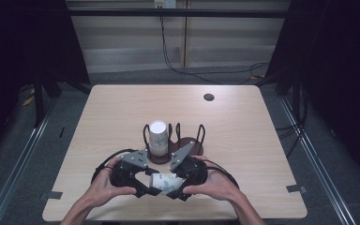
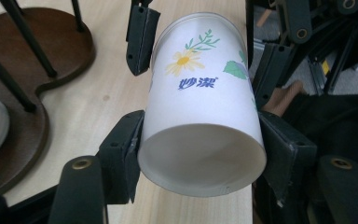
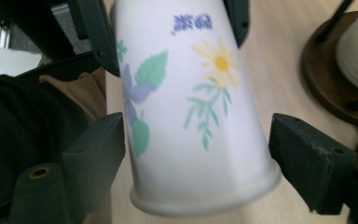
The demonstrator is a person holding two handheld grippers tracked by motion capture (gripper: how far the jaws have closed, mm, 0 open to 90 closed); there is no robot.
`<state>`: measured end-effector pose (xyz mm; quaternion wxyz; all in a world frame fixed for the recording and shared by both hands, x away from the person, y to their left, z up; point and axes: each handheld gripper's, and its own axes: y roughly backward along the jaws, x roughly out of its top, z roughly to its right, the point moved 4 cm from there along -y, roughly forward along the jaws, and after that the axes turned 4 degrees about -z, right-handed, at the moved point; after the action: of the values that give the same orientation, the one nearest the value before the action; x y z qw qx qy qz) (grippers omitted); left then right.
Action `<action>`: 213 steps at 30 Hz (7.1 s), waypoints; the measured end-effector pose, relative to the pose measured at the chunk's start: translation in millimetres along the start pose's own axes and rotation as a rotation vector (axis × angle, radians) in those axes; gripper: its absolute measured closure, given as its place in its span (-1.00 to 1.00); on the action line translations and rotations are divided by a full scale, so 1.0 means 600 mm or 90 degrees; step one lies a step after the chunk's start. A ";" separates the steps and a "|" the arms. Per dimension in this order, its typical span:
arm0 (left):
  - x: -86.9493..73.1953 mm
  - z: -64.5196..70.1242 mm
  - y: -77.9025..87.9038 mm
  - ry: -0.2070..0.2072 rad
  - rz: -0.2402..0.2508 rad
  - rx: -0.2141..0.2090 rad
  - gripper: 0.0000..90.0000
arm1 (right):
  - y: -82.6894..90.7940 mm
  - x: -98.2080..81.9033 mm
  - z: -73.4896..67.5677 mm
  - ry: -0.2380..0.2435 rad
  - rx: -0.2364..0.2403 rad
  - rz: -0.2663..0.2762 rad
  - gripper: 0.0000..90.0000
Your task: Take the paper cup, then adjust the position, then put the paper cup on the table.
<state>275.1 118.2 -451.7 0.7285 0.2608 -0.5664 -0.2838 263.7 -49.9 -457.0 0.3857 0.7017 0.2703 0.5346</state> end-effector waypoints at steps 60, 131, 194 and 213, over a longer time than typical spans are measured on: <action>0.000 -0.010 0.030 0.032 0.221 0.072 -0.19 | 0.074 -0.051 0.036 -0.139 0.028 0.302 -0.65; 0.006 -0.003 0.015 0.024 0.220 0.018 -0.54 | 0.080 -0.033 0.025 -0.085 0.072 0.332 -0.34; -0.031 -0.055 0.046 0.077 0.204 0.135 -0.65 | 0.148 -0.143 0.063 -0.226 -0.037 0.210 -0.32; -0.046 -0.047 0.056 0.074 0.188 0.146 -0.65 | 0.193 -0.183 0.093 -0.273 -0.109 0.158 -0.32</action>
<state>301.1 162.9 -453.3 0.7592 0.2721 -0.5842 -0.0914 282.2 -215.3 -427.3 0.4236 0.7915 0.0478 0.4380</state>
